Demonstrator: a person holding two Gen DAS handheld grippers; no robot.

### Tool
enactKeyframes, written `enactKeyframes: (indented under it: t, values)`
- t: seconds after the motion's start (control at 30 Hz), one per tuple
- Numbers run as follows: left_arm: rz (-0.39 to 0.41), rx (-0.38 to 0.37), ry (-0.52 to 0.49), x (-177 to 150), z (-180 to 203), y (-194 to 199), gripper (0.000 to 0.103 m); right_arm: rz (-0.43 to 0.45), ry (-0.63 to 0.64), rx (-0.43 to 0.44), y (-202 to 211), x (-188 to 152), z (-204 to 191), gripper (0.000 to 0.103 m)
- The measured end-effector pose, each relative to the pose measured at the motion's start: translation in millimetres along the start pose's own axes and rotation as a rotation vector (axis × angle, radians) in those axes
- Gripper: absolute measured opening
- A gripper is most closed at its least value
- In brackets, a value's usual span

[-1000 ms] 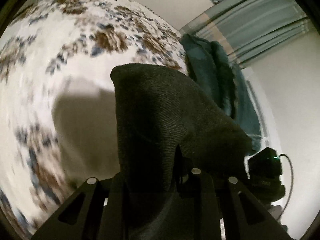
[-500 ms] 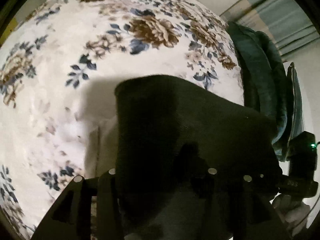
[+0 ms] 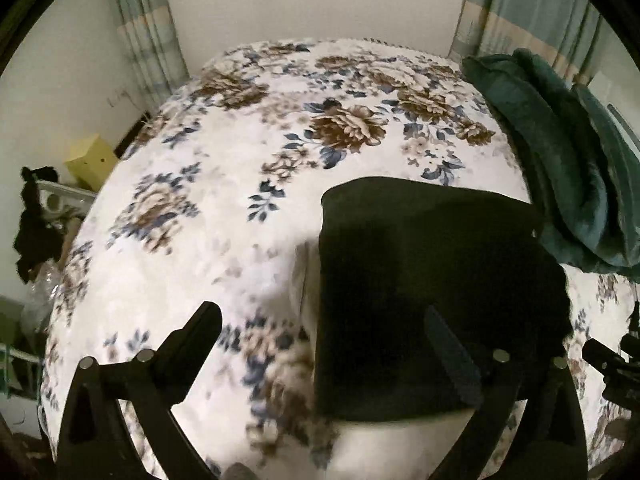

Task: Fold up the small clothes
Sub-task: 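Release the sweater and raise both tools away from it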

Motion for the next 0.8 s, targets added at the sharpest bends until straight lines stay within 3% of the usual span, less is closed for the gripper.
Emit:
enactKeyframes:
  t: [0.23, 0.5, 0.8]
  values:
    - [0.057, 0.01, -0.007, -27, 25, 98, 0.103, 0.156, 0.01, -0.075, 116, -48, 52, 0.103]
    - [0.176, -0.006, -0.053, -54, 63, 242, 0.103, 0.304, -0.039, -0.069, 269, -106, 110, 0.103]
    - [0.244, -0.034, -0.072, -100, 101, 358, 0.103, 0.439, -0.097, -0.053, 408, -173, 180, 0.103]
Point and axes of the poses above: each gripper's, at about its wrist camera, not at the fingertips, and y roughly against the way its jaws point, z to its right, x to its top, the point moved 7 cm from there along -y, roughly the way its jaws point, and after that the axes turned 14 degrees about -x, right-handed, at the moved point
